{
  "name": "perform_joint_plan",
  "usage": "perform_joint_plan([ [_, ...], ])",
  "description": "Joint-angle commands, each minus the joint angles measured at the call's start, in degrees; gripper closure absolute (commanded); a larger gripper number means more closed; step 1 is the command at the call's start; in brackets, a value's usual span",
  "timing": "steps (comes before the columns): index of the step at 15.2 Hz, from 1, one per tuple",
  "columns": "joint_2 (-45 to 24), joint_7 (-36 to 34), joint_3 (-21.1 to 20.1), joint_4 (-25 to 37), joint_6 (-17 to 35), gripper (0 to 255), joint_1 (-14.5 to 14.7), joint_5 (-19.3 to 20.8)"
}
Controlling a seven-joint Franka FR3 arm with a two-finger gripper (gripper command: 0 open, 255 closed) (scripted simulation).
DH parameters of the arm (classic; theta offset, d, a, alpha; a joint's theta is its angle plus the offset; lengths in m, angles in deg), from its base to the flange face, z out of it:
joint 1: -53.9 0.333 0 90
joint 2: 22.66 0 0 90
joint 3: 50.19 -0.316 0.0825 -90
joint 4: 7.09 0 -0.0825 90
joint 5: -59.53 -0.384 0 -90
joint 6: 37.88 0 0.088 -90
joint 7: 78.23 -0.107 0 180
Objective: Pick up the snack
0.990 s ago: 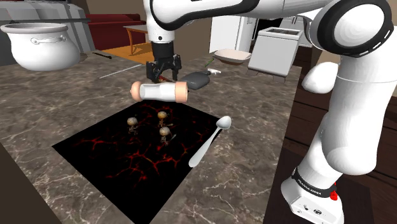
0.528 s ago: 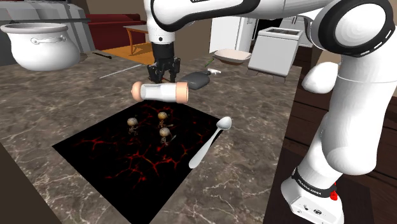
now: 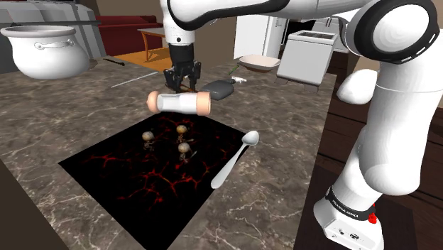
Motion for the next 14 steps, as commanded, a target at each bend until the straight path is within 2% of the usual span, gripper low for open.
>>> perform_joint_plan([
  [1, -0.2, 0.0, 0.0, 1.6, -1.5, 255, 0.1, 0.0],
  [12, -2.4, 0.2, -0.2, 13.3, -11.0, 255, 0.7, 0.5],
  [14, -2.5, 0.2, -0.2, 13.5, -11.1, 255, 0.7, 0.5],
])
